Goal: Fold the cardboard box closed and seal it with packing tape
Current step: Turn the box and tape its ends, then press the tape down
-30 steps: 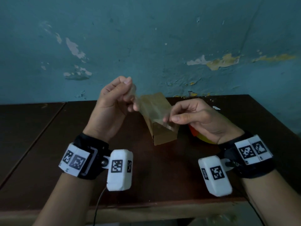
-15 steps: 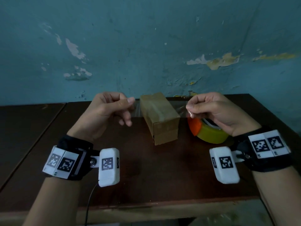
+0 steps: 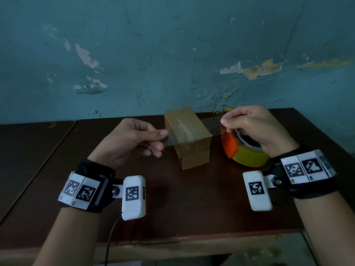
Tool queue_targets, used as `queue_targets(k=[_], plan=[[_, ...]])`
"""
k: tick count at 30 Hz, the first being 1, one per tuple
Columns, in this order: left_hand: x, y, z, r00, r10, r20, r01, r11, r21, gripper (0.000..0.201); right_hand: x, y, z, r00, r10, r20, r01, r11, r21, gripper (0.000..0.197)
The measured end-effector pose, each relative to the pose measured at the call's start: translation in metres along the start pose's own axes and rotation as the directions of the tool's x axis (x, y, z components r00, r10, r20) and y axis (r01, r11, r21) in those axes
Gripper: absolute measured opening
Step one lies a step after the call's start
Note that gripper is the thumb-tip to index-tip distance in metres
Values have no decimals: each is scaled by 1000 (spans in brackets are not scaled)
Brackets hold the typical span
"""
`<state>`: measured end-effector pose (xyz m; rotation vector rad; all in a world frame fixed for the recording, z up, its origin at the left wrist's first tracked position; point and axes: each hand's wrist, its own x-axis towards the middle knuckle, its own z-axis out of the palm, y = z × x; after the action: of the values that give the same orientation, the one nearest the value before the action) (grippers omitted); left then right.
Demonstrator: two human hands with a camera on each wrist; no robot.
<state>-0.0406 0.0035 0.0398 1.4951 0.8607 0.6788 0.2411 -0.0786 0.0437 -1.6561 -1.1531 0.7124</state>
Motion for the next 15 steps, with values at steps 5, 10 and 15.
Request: queue_targets(k=[5,10,15], plan=[[2,-2,5,1000,-23,4,23,1000,1,17,0,2,1,999,32,-28,-33,999,-39,14],[4,-5,6,999,-38,-4,38,999,10,16,1,2,6,995,18,-95,-26,996,-85,22],[5,-9,4,998,-55,-10,55,998,20,17,3,5,12,994,-12,-111,-6,987,-158,25]])
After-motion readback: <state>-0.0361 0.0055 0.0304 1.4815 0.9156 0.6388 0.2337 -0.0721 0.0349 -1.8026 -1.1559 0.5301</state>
